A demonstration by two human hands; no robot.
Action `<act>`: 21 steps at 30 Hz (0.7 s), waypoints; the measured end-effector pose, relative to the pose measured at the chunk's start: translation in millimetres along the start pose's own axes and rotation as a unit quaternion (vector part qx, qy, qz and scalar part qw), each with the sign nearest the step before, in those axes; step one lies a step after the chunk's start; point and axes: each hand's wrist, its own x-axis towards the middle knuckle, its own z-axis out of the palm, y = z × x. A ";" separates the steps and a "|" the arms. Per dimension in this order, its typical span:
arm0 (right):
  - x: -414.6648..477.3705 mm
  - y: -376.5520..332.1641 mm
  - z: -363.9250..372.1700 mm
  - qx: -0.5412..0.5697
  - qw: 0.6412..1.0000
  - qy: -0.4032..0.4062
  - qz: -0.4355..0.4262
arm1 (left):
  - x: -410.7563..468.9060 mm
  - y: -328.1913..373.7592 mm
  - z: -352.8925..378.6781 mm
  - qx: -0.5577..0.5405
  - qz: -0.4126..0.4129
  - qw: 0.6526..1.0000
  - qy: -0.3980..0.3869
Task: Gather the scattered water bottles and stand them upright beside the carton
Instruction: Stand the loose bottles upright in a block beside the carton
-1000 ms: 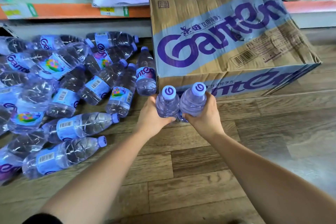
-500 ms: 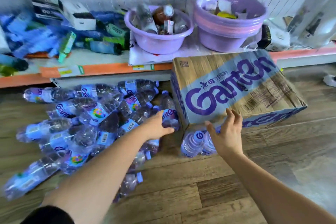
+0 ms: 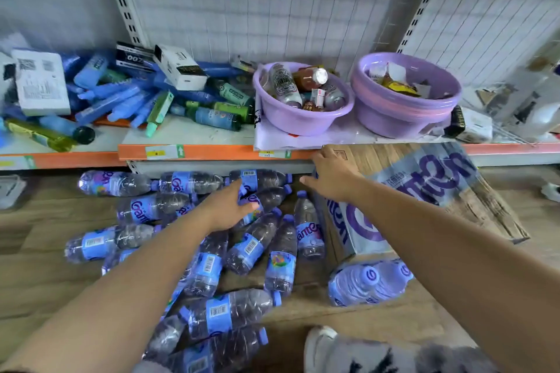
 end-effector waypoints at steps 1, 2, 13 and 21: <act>13.2 0.5 4.2 -0.013 1.000 -0.015 -0.008 | 7.0 -2.9 4.4 -0.006 -0.002 1.000 -0.002; 26.8 1.5 10.1 -0.028 0.999 -0.032 -0.016 | 14.3 -5.2 9.0 -0.014 -0.003 1.000 -0.003; 156.6 49.3 117.2 -0.088 0.965 -0.244 -0.032 | 147.9 15.5 64.8 0.051 -0.017 0.998 -0.022; 205.2 49.7 140.9 -0.087 0.969 -0.225 -0.049 | 225.2 19.1 115.5 0.147 -0.044 0.988 -0.032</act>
